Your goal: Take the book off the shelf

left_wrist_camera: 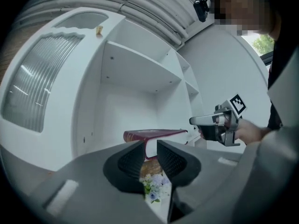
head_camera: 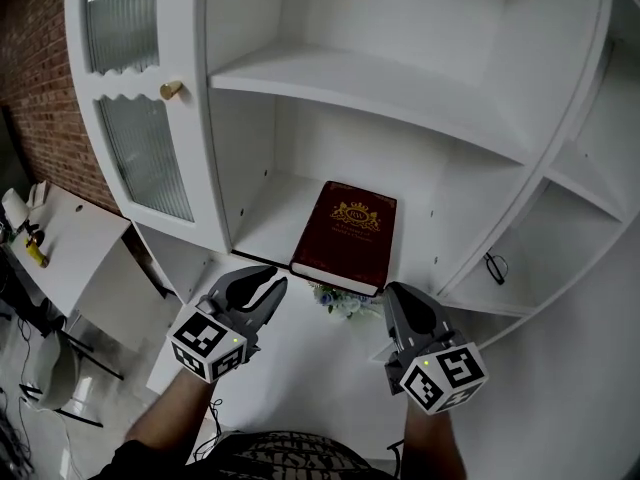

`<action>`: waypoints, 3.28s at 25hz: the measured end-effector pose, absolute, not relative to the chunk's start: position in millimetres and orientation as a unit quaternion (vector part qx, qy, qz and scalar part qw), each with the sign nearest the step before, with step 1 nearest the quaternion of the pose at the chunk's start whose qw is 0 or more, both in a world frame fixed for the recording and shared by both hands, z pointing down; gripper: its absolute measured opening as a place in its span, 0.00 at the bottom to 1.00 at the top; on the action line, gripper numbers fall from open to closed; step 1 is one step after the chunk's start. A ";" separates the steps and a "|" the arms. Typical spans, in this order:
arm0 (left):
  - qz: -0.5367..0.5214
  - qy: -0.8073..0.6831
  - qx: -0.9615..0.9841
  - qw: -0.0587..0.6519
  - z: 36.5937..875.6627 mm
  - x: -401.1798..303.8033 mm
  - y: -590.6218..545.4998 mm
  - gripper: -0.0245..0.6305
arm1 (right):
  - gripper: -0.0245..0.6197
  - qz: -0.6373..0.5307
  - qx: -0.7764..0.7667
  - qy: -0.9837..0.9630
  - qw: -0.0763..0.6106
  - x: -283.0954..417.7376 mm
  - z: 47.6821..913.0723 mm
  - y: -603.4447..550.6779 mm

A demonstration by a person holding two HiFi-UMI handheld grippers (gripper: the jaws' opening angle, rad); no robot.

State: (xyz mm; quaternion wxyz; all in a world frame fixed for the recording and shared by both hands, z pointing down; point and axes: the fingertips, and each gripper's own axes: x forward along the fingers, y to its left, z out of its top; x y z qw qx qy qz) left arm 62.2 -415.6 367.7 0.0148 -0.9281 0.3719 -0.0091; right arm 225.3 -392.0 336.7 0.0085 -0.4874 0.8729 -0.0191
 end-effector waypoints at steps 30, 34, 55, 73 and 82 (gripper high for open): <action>-0.072 0.333 -0.940 -0.023 391.1 104.6 -460.5 0.37 | 0.55 -0.170 -0.432 0.885 -0.006 206.5 380.6 -442.9; -0.079 0.330 -0.940 -0.018 391.6 105.7 -457.7 0.36 | 0.55 -0.168 -0.435 0.885 -0.004 207.4 380.6 -440.2; -0.065 0.351 -0.934 0.012 419.4 83.6 -392.5 0.36 | 0.37 -0.207 -0.437 0.874 0.054 199.9 399.7 -384.0; -0.048 0.362 -0.928 0.068 381.7 36.2 -332.4 0.36 | 0.36 -0.113 -0.450 0.881 0.089 152.0 360.1 -318.1; -0.030 0.348 -0.933 0.090 355.2 -1.5 -289.6 0.36 | 0.35 -0.074 -0.462 0.879 0.089 113.8 332.3 -271.6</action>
